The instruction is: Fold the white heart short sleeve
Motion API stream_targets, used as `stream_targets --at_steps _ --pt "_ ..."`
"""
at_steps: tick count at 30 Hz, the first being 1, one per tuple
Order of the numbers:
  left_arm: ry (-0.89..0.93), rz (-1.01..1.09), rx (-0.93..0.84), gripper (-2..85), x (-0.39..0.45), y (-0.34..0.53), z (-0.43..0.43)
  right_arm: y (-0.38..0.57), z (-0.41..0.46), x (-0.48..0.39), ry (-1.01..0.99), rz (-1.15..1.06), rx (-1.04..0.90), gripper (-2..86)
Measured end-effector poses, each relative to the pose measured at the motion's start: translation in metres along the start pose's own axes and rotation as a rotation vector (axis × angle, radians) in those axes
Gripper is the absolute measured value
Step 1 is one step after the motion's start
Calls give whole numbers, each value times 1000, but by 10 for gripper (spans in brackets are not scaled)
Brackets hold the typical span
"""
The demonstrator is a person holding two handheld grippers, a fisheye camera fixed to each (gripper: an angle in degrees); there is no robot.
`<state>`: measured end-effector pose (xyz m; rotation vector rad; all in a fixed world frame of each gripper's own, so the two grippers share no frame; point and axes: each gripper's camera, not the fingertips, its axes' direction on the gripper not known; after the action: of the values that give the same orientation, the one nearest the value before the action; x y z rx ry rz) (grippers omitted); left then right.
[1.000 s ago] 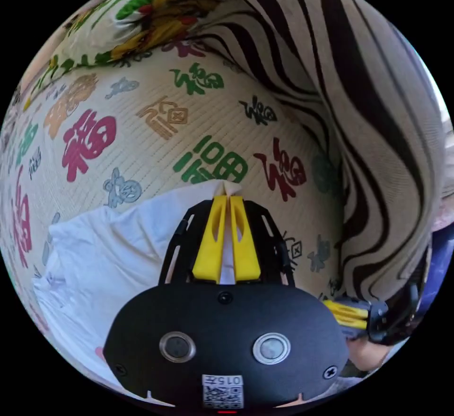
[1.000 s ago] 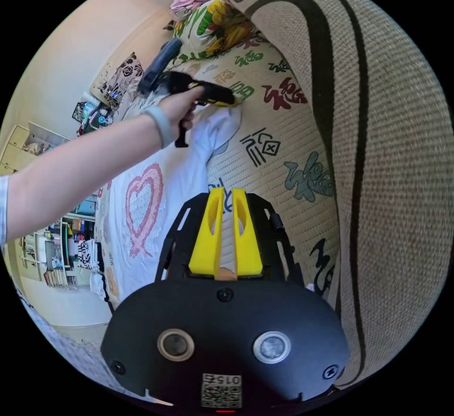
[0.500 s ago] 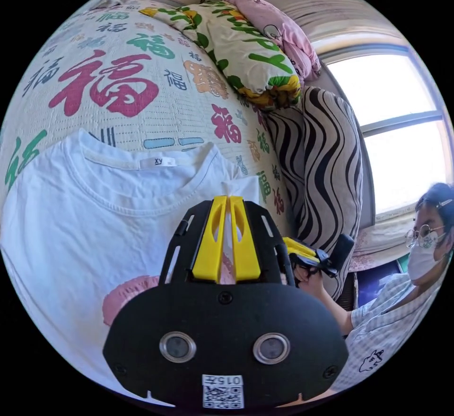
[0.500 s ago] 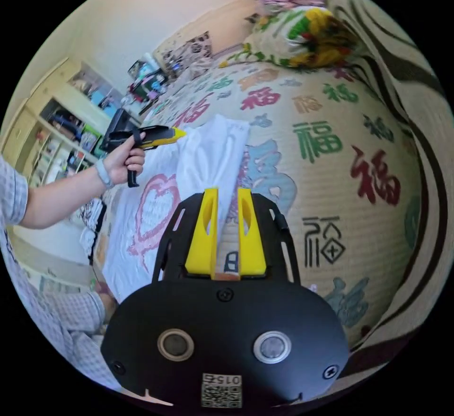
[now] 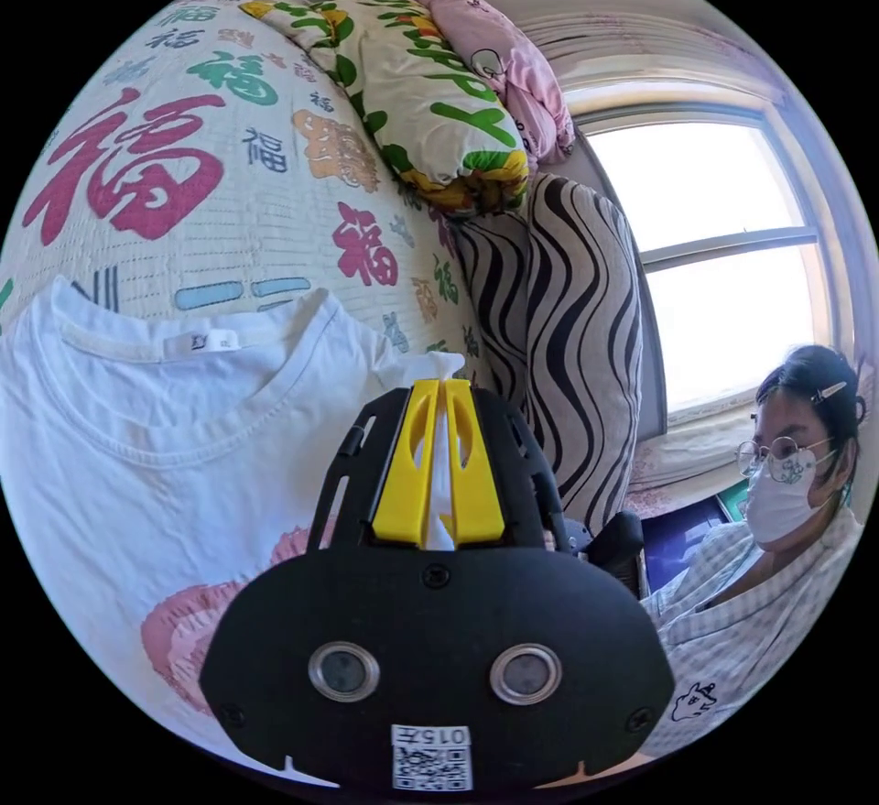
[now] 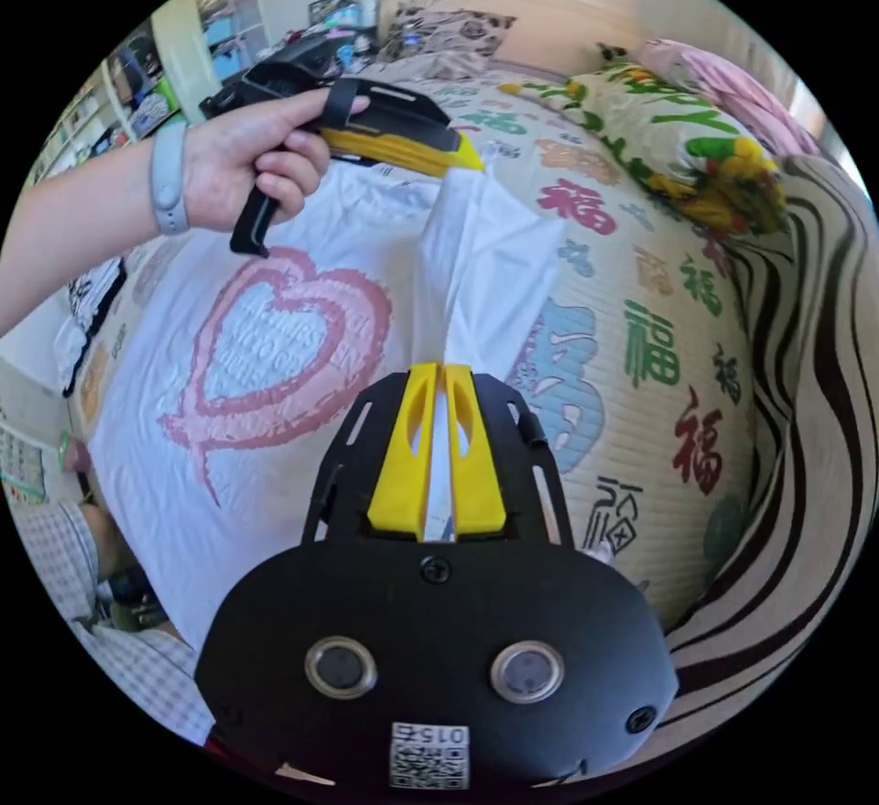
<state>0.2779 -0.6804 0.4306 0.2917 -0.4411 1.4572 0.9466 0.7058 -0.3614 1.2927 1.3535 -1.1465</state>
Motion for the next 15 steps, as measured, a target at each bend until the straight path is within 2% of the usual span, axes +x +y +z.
stream_targets --at_steps 3,5,9,12,15 --pt "48 46 -16 -6 19 -10 12 11 -19 18 -9 140 96 9" --pt "106 93 -45 -6 40 -21 38 29 -38 43 -12 331 174 5" --pt "207 163 -141 -6 73 -34 110 56 -48 78 41 595 190 2" --pt "186 185 -264 -6 93 -29 181 73 -33 97 44 727 117 1" --pt "47 200 -382 -5 104 -12 235 88 -17 109 12 820 87 -1"
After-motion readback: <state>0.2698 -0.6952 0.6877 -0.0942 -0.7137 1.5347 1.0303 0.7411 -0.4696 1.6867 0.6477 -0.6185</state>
